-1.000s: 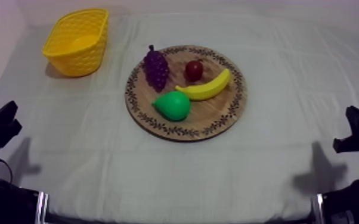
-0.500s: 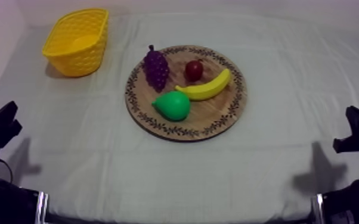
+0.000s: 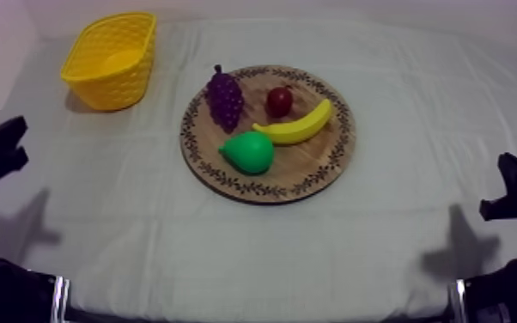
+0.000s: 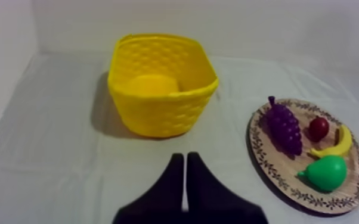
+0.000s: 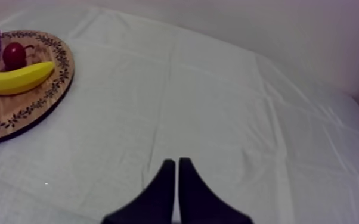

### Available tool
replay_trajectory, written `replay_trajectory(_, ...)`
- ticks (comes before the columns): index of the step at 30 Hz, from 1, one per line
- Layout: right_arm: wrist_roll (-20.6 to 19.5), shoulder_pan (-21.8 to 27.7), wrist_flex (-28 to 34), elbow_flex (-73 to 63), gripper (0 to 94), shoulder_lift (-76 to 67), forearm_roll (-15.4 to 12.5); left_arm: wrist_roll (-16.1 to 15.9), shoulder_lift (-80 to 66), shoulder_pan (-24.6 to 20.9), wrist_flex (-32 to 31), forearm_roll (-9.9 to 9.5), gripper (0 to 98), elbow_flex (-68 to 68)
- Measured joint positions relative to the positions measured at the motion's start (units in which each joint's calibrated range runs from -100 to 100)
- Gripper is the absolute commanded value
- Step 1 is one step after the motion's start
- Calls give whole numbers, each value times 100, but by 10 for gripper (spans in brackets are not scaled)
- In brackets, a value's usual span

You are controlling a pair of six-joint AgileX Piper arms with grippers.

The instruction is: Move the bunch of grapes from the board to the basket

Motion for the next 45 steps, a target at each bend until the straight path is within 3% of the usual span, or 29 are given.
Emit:
replay_trajectory(5, 0, 0, 0, 0, 3, 0, 0, -66, 1249, 113, 516, -182, 0, -1161)
replay_trajectory(9, 0, 0, 0, 0, 3, 0, 0, 82, 2237, 376, 981, -536, 0, -2236)
replay_trajectory(13, 0, 0, 0, 0, 3, 0, 0, 278, 3183, 813, 1315, -1010, 0, -3164)
replay_trajectory(16, 0, 0, 0, 0, 3, 0, 0, 368, 3847, 1112, 1573, -1213, 0, -3758)
replay_trajectory(18, 0, 0, 0, 0, 3, 0, 0, 376, 4201, 1286, 1682, -1248, 0, -4100)
replay_trajectory(21, 0, 0, 0, 0, 3, 0, 0, 376, 4718, 1537, 1981, -1193, 0, -4623)
replay_trajectory(25, 0, 0, 0, 0, 3, 0, 0, 257, 5321, 1725, 2312, -964, 0, -5252)
replay_trajectory(32, 0, 0, 0, 0, 3, 0, 0, -1, 6364, 1741, 2832, -511, 1, -6396)
replay_trajectory(45, 0, 0, 0, 0, 3, 0, 0, -227, 8451, 1656, 3864, -60, 8, -8732)
